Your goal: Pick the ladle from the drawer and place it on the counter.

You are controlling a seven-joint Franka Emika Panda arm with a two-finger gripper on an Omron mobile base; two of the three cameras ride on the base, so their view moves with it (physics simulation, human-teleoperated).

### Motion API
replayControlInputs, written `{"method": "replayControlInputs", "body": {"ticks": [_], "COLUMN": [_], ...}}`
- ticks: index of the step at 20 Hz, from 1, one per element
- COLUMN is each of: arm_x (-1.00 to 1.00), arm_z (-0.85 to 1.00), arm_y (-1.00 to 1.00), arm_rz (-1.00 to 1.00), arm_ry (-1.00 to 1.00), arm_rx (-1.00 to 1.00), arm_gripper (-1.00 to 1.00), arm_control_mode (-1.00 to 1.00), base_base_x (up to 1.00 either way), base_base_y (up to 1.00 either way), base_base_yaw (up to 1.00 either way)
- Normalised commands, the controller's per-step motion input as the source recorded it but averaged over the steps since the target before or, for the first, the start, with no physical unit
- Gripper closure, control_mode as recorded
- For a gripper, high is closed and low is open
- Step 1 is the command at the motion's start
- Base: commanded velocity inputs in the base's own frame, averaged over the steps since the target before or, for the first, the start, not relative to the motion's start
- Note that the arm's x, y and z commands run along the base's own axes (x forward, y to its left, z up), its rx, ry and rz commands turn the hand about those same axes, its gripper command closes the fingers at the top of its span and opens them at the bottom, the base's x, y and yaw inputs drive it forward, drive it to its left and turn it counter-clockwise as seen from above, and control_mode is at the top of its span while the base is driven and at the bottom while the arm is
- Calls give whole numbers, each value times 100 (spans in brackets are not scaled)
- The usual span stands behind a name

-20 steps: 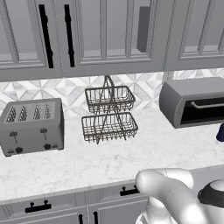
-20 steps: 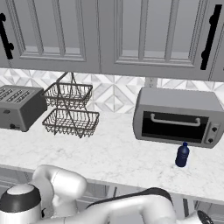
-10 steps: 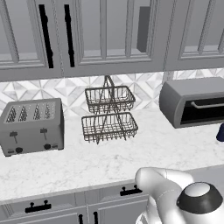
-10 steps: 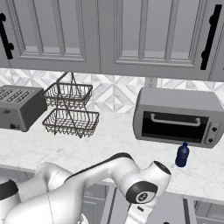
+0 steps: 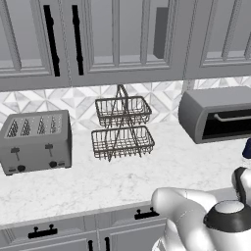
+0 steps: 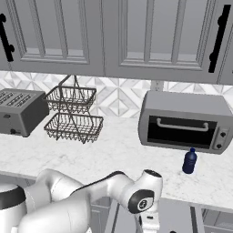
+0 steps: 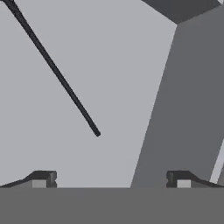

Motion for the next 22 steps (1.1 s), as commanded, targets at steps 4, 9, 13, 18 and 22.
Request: {"method": "replayControlInputs", "body": {"ticks": [4, 9, 13, 18, 22], "arm_x": [4, 14, 5, 10, 14], "arm_z": [-46, -16, -23, -26, -28], "arm_y": [-37, 1, -8, -2, -2], "arm_rz": [39, 8, 7, 3, 4], "arm_ry": [-3, 0, 0, -2, 0], "arm_rx": [4, 10, 18, 9, 3], "arm_gripper": [-100, -100, -100, -100, -100], "arm_control_mode": [-100, -100, -100, -100, -100], "base_base_x": [0, 0, 0, 0, 0], "base_base_y": [0, 0, 0, 0, 0], "base_base_yaw": [0, 0, 0, 0, 0]}}
